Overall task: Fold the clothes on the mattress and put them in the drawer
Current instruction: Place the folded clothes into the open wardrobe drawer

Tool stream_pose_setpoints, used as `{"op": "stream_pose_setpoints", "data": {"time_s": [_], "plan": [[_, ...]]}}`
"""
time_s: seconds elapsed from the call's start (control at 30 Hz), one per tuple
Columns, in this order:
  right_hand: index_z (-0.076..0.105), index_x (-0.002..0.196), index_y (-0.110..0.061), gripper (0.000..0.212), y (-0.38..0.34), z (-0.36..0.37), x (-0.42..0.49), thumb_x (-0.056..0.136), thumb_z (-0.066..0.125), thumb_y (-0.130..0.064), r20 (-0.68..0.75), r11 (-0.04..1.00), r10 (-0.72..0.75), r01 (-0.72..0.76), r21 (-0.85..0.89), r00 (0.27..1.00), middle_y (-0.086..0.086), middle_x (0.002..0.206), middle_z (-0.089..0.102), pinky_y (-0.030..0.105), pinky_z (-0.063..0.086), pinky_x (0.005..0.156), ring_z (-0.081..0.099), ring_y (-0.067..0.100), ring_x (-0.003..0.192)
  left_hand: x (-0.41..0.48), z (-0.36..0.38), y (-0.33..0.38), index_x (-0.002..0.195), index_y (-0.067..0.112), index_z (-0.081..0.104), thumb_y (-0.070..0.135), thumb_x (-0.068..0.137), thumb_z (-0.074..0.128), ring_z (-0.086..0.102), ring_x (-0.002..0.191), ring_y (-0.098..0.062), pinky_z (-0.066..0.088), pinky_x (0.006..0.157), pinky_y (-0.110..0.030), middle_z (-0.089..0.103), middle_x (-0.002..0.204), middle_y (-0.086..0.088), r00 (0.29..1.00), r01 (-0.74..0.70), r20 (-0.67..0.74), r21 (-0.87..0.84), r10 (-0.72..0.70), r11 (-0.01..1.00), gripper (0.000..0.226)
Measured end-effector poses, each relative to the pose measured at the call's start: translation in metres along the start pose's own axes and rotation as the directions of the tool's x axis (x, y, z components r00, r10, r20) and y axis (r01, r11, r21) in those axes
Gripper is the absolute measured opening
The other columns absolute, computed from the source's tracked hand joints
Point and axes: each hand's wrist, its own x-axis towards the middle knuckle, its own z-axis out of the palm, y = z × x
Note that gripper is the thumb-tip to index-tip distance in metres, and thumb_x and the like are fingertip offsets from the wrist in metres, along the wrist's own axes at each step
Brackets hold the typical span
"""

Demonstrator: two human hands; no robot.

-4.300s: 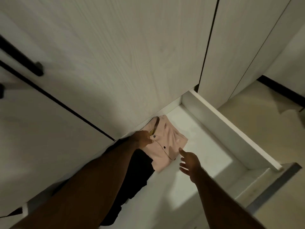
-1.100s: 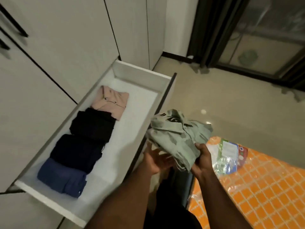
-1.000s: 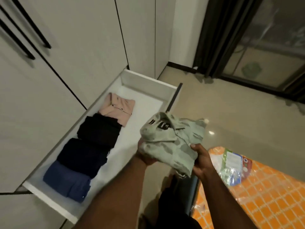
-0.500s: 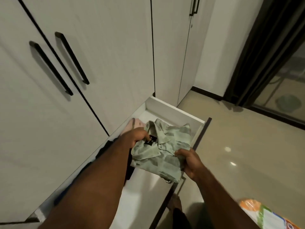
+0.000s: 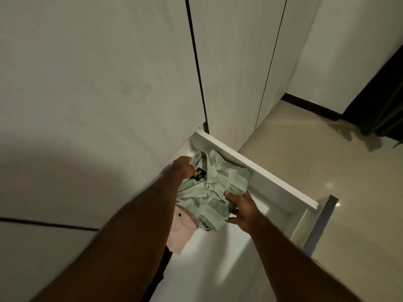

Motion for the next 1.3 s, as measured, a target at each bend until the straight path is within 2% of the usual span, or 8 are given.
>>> {"op": "stream_pose_setpoints", "data": {"time_s": [0.17, 0.33, 0.6, 0.7, 0.83, 0.93, 1.07, 1.3], "plan": [[0.060, 0.110, -0.031, 0.030, 0.001, 0.018, 0.081, 0.096, 0.068, -0.006, 0.073, 0.999, 0.023, -0.026, 0.041, 0.997, -0.001, 0.102, 0.074, 0.045, 0.060, 0.051, 0.070, 0.023, 0.090, 0.083, 0.019, -0.022, 0.138, 0.004, 0.056, 0.006, 0.088, 0.073, 0.063, 0.110, -0.027, 0.036, 0.046, 0.000, 0.062, 0.134, -0.014, 0.994, 0.107, -0.016, -0.140, -0.110, 0.984, 0.053], [0.058, 0.130, -0.043, 0.059, 0.011, 0.027, 0.144, 0.081, 0.086, -0.027, 0.059, 0.999, 0.047, -0.047, -0.011, 0.997, 0.001, 0.133, 0.066, 0.067, 0.056, 0.082, 0.063, 0.035, 0.119, 0.120, 0.029, -0.043, 0.135, 0.004, 0.059, 0.015, 0.088, 0.076, 0.060, 0.122, -0.032, 0.047, 0.090, -0.030, 0.062, 0.135, -0.013, 0.984, 0.148, -0.088, -0.073, -0.154, 0.986, 0.052], [0.057, 0.129, -0.036, 0.066, 0.007, 0.032, 0.162, 0.074, 0.092, -0.028, -0.047, 0.994, 0.077, -0.080, -0.070, 0.996, 0.003, 0.131, 0.063, 0.062, 0.059, 0.077, 0.063, 0.037, 0.112, 0.129, 0.042, -0.038, 0.125, 0.001, 0.060, 0.018, 0.087, 0.076, 0.055, 0.126, -0.038, 0.044, 0.100, -0.041, 0.060, 0.134, -0.018, 0.975, 0.090, -0.211, 0.087, -0.070, 0.992, 0.045], [0.058, 0.127, -0.028, 0.067, 0.007, 0.034, 0.154, 0.071, 0.092, -0.043, -0.134, 0.979, 0.027, -0.053, -0.199, 0.991, 0.006, 0.130, 0.064, 0.048, 0.063, 0.068, 0.066, 0.033, 0.106, 0.116, 0.038, -0.026, 0.134, -0.002, 0.051, 0.015, 0.097, 0.063, 0.046, 0.135, -0.037, 0.038, 0.107, -0.041, 0.052, 0.142, -0.022, 0.977, 0.069, -0.210, 0.142, -0.038, 0.987, 0.042], [0.055, 0.136, -0.016, 0.092, 0.002, 0.027, 0.135, 0.075, 0.060, -0.085, -0.193, 0.553, -0.175, -0.066, -0.831, 0.965, 0.013, 0.137, 0.059, 0.043, 0.051, 0.102, 0.060, 0.034, 0.123, 0.085, 0.035, -0.028, 0.138, 0.006, 0.052, 0.014, 0.101, 0.056, 0.052, 0.131, -0.032, 0.039, 0.106, -0.037, 0.057, 0.138, -0.015, 0.937, 0.116, -0.343, 0.121, -0.068, 0.986, 0.038], [0.063, 0.128, -0.011, 0.101, 0.001, 0.013, 0.125, 0.074, 0.044, -0.094, -0.125, 0.428, -0.042, -0.095, -0.899, 0.991, 0.015, 0.128, 0.066, 0.043, 0.053, 0.101, 0.064, 0.033, 0.117, 0.057, 0.044, -0.046, 0.130, 0.013, 0.058, 0.015, 0.088, 0.067, 0.059, 0.118, -0.037, 0.044, 0.095, -0.041, 0.063, 0.127, -0.013, 0.909, 0.031, -0.417, 0.090, 0.009, 0.995, 0.043], [0.066, 0.113, -0.008, 0.087, 0.002, 0.002, 0.095, 0.076, 0.056, -0.087, -0.056, 0.590, 0.027, -0.061, -0.805, 0.998, 0.008, 0.092, 0.064, 0.031, 0.052, 0.066, 0.061, 0.024, 0.076, 0.014, 0.057, -0.070, 0.131, 0.015, 0.056, 0.023, 0.082, 0.066, 0.053, 0.117, -0.037, 0.039, 0.094, -0.046, 0.055, 0.129, -0.015, 0.899, 0.004, -0.432, 0.166, 0.069, 0.986, 0.050], [0.067, 0.113, -0.015, 0.066, 0.010, 0.012, 0.002, 0.088, 0.056, -0.075, 0.109, 0.755, 0.068, 0.021, -0.656, 0.992, 0.004, 0.100, 0.065, 0.032, 0.050, 0.074, 0.062, 0.021, 0.079, -0.083, 0.064, -0.102, 0.146, 0.020, 0.042, 0.032, 0.094, 0.064, 0.044, 0.135, -0.034, 0.040, 0.108, -0.049, 0.041, 0.150, -0.011, 0.962, -0.008, -0.274, 0.022, 0.014, 1.000, 0.058]]}}
